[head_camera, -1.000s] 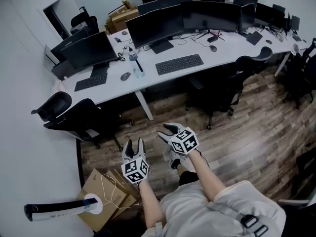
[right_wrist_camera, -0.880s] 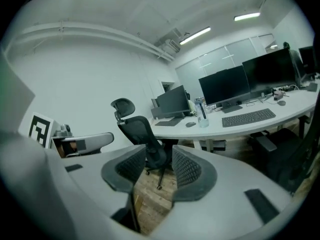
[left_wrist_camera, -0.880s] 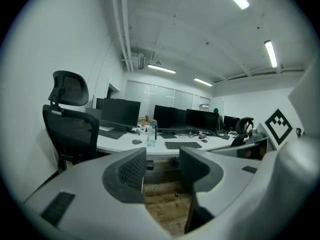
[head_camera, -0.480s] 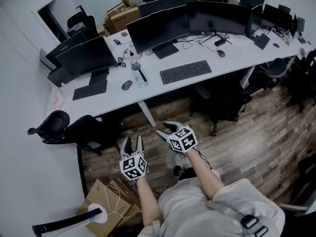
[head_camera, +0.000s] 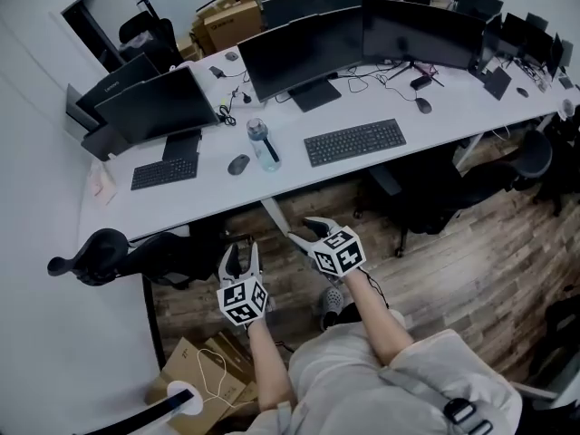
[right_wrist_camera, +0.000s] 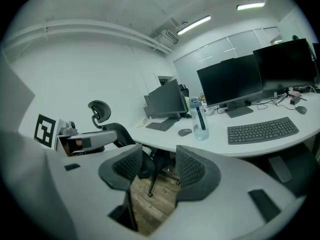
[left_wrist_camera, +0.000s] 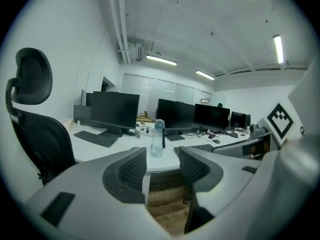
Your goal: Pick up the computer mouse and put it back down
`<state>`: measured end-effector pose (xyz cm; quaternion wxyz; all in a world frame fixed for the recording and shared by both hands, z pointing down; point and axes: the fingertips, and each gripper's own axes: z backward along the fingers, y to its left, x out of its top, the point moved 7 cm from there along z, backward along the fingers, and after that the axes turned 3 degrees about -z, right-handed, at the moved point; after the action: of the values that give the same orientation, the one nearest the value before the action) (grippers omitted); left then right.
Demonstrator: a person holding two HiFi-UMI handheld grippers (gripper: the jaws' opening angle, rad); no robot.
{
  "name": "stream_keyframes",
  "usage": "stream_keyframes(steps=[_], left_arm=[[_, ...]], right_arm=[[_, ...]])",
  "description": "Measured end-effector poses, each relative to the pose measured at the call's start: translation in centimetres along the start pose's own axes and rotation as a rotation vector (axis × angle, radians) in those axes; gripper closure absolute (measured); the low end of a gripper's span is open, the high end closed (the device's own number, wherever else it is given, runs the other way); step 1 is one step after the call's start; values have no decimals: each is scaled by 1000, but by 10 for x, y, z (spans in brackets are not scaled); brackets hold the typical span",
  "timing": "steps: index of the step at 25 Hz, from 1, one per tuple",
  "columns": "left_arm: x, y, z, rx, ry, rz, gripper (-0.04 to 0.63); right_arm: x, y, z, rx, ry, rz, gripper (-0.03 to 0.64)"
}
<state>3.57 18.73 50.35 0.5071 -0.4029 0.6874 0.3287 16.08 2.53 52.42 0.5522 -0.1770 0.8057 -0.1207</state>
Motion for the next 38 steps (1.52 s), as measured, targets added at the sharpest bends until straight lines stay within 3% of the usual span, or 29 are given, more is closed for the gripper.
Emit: stream_keyframes(steps=[7,21,31,38], left_arm=[[6,27,-49,17,0,-12,385],[-7,65,-85,-1,34,25,385],[29,108,-197,-90,53,16,385],[57,145,-282,-157,42,40,385]], right_arm=[[18,-27,-43,-15,-22,-23,399],[11,-35,-90,-1,17,-47,392],[69,-69,-152,-89,-25,-55,398],[114,-78,-213,-98,-56,-21,412]])
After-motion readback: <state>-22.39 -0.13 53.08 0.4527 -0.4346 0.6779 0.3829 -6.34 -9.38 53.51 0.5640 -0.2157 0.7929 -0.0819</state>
